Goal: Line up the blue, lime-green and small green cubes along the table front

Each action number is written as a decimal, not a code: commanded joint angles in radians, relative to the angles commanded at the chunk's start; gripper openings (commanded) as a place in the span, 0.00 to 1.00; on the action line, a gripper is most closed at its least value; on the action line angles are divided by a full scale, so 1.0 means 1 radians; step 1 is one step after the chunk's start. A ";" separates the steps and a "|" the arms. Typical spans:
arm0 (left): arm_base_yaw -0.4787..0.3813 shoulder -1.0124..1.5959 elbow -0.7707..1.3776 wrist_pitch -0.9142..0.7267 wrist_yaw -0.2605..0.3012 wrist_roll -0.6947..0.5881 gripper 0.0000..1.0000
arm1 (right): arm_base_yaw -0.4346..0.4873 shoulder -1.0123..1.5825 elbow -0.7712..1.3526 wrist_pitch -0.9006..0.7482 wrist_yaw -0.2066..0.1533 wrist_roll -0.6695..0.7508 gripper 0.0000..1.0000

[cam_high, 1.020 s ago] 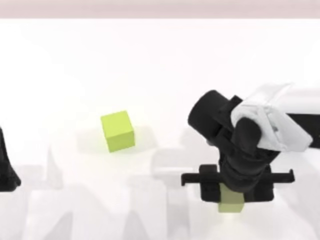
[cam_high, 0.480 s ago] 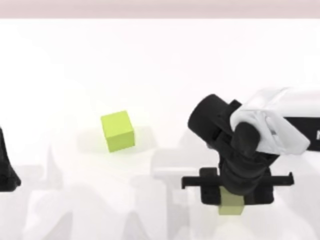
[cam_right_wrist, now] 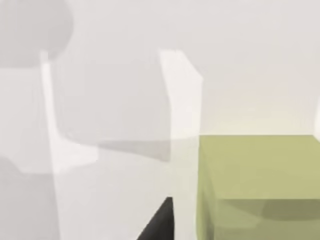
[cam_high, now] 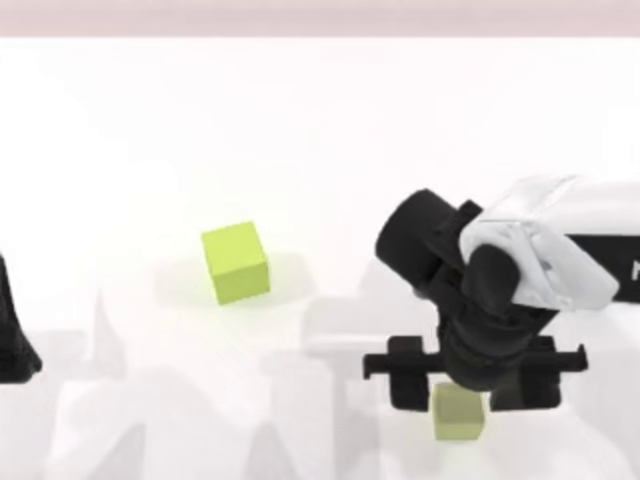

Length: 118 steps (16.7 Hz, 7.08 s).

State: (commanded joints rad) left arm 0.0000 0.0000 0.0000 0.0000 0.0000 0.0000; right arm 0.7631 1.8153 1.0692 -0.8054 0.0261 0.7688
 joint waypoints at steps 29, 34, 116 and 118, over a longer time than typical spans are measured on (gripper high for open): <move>-0.021 0.104 0.100 -0.063 -0.006 0.045 1.00 | -0.007 -0.185 0.143 -0.212 0.002 -0.048 1.00; -0.100 0.465 0.412 -0.276 -0.007 0.185 1.00 | -0.080 -0.485 0.017 -0.028 0.005 -0.191 1.00; -0.699 2.049 1.641 -1.160 0.012 0.707 0.00 | -0.753 -1.815 -1.069 0.805 -0.026 -0.769 1.00; -0.806 2.013 1.600 -1.160 0.013 0.678 0.00 | -0.753 -1.815 -1.069 0.805 -0.026 -0.769 1.00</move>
State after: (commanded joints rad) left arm -0.8061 2.0130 1.6004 -1.1604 0.0127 0.6781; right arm 0.0100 0.0000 0.0000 0.0000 0.0000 0.0000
